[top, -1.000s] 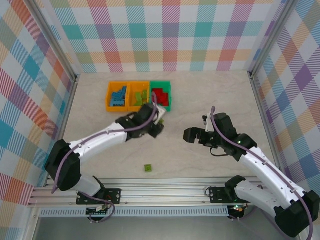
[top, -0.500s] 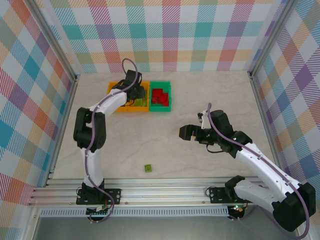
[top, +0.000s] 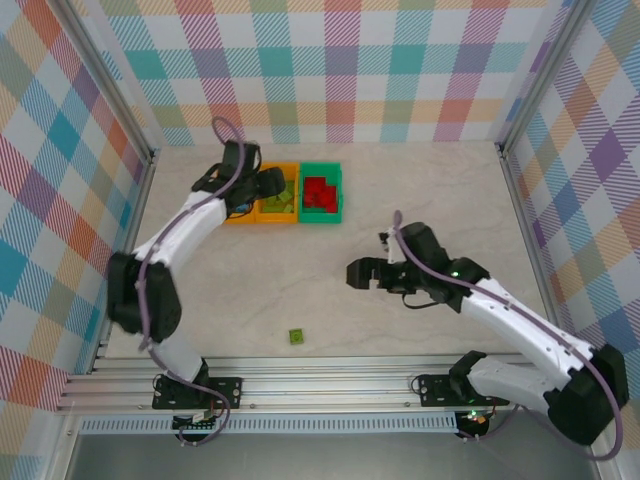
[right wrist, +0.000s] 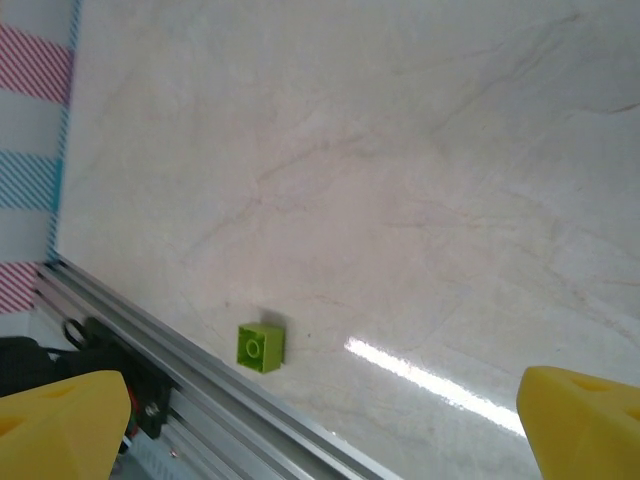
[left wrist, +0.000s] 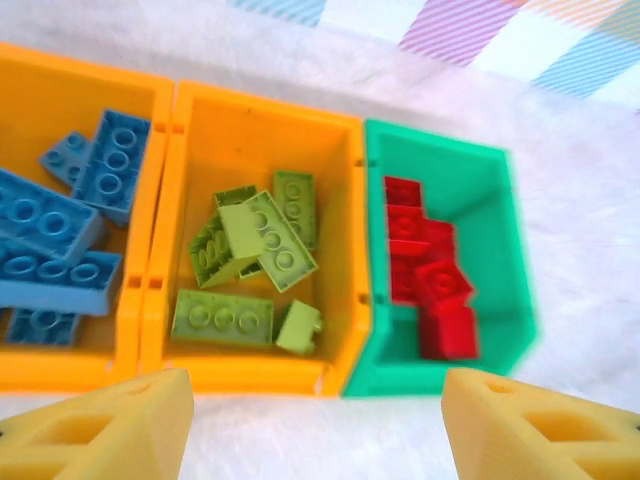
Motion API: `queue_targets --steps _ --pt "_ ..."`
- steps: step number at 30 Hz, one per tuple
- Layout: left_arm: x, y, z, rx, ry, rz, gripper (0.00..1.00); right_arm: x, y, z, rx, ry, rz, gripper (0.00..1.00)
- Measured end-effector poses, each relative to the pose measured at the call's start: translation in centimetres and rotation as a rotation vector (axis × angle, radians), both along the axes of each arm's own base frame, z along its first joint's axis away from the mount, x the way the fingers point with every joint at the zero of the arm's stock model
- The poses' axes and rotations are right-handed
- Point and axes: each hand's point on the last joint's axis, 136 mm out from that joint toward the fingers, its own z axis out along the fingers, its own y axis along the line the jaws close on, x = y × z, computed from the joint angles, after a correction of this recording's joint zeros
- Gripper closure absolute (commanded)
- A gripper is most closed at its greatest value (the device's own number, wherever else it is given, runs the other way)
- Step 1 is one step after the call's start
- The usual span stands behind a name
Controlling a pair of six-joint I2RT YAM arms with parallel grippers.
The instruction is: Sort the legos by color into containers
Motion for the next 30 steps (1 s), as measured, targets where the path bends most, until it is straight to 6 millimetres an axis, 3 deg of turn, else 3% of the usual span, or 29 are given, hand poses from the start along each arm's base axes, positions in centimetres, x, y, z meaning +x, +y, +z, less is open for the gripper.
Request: queue_targets --steps 4,8,13,19,24,30 --pt "-5.5 1.8 6.3 0.03 -0.128 -0.051 0.29 -2.2 4.9 -1.3 -0.115 0.024 0.134 0.04" --pt "-10.7 3.8 8.6 0.14 -0.189 -0.115 0.24 -5.7 9.9 -4.1 -0.221 0.065 0.263 0.08" --pt "-15.0 6.3 5.6 0.302 -0.153 -0.162 0.22 -8.3 13.6 -8.3 -0.338 0.124 0.334 0.12" --pt "-17.2 8.8 0.3 0.43 -0.086 -0.135 0.12 -7.9 15.0 -12.5 -0.486 0.141 0.34 0.23" --pt "-16.9 9.4 0.0 0.459 -0.091 -0.11 0.11 -7.7 14.4 -14.3 -0.555 0.153 0.346 0.4" --pt "-16.4 9.4 -0.1 0.469 -0.1 -0.104 0.07 -7.4 13.7 -15.3 -0.601 0.146 0.333 0.68"
